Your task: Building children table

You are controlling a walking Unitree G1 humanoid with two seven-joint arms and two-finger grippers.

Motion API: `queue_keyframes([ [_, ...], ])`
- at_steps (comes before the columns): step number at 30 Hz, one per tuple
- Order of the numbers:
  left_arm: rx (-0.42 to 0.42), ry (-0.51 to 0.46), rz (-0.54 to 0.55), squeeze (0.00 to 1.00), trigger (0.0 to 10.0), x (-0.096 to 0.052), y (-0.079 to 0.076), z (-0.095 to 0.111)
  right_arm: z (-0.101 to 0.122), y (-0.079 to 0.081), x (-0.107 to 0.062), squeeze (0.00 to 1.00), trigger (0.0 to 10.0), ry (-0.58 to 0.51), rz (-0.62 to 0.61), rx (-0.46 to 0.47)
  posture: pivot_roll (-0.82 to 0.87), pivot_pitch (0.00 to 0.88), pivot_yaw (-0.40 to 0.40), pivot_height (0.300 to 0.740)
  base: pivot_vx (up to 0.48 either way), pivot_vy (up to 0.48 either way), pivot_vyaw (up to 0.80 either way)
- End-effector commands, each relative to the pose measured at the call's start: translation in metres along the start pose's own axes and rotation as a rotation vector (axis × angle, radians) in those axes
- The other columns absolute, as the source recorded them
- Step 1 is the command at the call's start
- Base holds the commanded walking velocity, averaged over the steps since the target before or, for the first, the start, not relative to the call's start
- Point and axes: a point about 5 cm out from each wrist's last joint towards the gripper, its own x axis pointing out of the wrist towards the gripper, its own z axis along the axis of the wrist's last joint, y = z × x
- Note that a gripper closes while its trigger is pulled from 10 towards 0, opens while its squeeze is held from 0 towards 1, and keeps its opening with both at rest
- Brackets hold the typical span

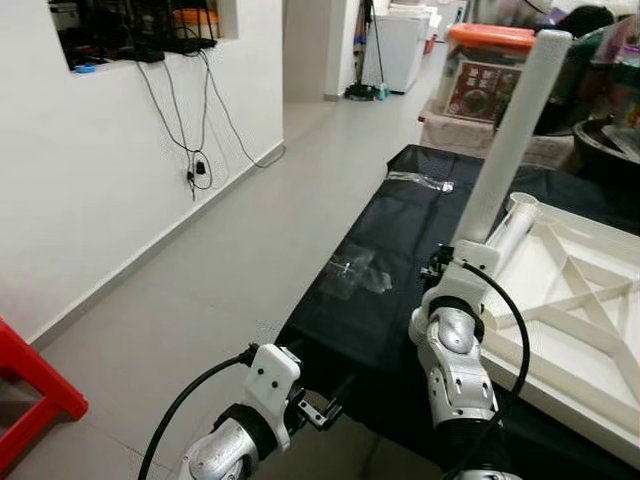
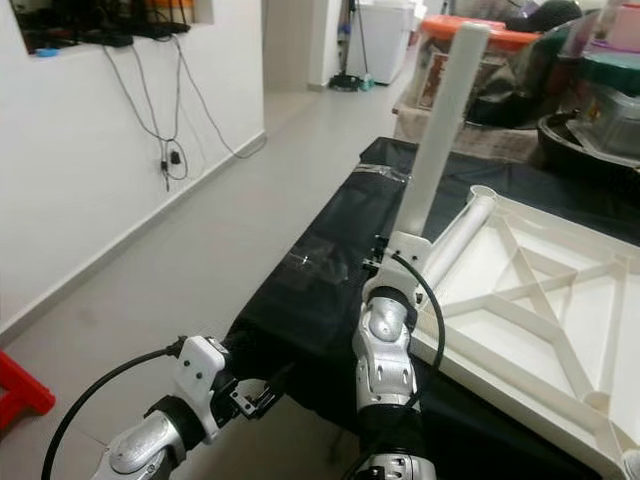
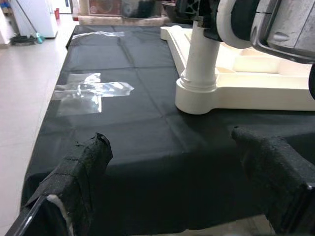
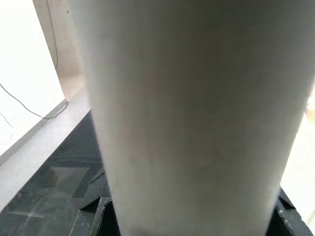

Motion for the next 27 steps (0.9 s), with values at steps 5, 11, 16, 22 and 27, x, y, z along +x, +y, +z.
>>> queue_keyframes([
  [5,-0.011,0.010,-0.005,0.00,10.0,-0.001,-0.001,-0.003,-0.002,0.021,0.000,0.00,10.0,-0.014,0.217,0.131,0.10,0.019,-0.048,0.740,0.000,0.000,0.00],
  [11,-0.012,0.011,-0.007,0.00,10.0,0.000,-0.001,-0.003,0.008,0.029,0.003,0.00,10.0,-0.005,0.564,0.227,0.10,0.020,-0.050,0.740,0.000,0.000,0.00],
  [16,-0.008,0.008,-0.002,0.00,10.0,0.001,0.000,-0.002,0.013,0.016,-0.004,0.00,10.0,0.111,1.130,0.261,0.10,0.027,-0.049,0.740,0.000,0.000,0.00],
  [22,-0.007,0.006,0.001,0.00,10.0,0.002,0.001,-0.002,0.014,0.014,-0.013,0.00,10.0,0.189,1.452,0.170,0.11,0.033,-0.044,0.740,0.000,0.000,0.00],
  [27,-0.004,0.007,0.000,0.00,10.0,0.001,0.000,-0.001,0.011,0.021,-0.012,0.00,7.9,0.244,1.658,0.035,0.12,0.037,-0.050,0.740,0.000,0.000,0.00],
])
